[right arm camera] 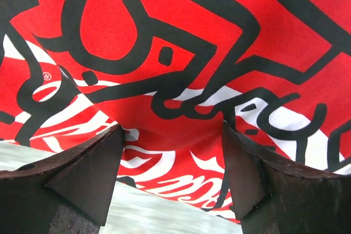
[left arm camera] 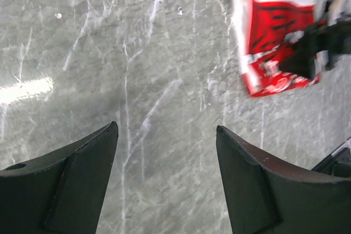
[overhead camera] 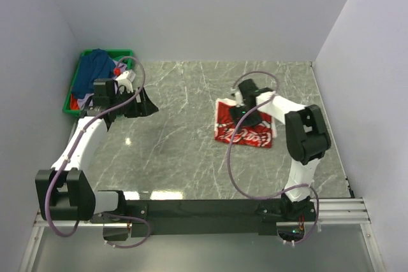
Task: Fold and stack the t-shirts
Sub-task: Fold the tshirt, then neatly place the folded tshirt to the corner
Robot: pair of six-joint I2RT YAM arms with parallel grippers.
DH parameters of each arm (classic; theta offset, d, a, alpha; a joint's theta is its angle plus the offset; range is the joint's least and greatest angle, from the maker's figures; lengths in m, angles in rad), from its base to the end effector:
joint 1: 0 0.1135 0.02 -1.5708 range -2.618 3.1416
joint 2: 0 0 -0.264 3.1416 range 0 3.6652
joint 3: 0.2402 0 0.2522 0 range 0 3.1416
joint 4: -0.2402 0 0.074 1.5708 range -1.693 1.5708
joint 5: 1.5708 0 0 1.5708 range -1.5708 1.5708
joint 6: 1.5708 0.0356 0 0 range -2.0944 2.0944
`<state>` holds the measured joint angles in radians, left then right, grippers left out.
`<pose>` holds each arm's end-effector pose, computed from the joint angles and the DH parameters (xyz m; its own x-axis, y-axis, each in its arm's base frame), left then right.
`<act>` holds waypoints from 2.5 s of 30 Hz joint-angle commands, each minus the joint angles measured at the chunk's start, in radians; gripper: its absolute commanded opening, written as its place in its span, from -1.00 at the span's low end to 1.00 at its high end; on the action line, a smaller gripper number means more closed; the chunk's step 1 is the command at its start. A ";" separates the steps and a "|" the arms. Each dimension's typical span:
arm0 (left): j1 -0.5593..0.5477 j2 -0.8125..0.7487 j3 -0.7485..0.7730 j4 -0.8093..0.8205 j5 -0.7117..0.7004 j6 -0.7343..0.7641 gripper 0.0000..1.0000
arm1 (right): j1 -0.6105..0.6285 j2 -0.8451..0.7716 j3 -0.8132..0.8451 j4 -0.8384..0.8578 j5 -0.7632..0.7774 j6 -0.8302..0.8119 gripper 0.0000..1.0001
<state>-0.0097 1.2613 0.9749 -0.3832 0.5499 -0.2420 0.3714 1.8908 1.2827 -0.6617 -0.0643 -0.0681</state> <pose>0.2731 -0.0213 0.2885 -0.7027 -0.1975 -0.6835 0.2571 0.8253 -0.5028 0.3447 0.1367 0.1688 -0.8620 -0.4086 -0.3000 -0.4396 0.8973 0.0410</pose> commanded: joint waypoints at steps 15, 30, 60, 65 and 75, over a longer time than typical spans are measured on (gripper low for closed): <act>0.004 0.087 0.113 0.063 0.028 0.052 0.55 | -0.434 -0.104 0.168 -0.211 -0.078 -0.400 0.61; 0.004 0.104 0.176 0.049 0.058 0.013 0.56 | -0.445 -0.055 0.010 -0.151 0.053 -0.197 0.47; 0.051 0.170 0.286 -0.086 -0.033 0.128 0.56 | -0.538 0.568 0.895 -0.124 0.216 -0.032 0.10; 0.053 0.190 0.311 -0.109 -0.033 0.138 0.56 | -0.563 0.603 0.905 -0.122 0.206 -0.019 0.06; 0.053 0.207 0.321 -0.141 -0.025 0.161 0.55 | -0.592 0.546 0.928 -0.119 0.004 -0.055 0.28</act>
<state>0.0399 1.4601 1.2461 -0.5041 0.5228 -0.1143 -0.2008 2.4660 2.2097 -0.8570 0.0196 -0.0982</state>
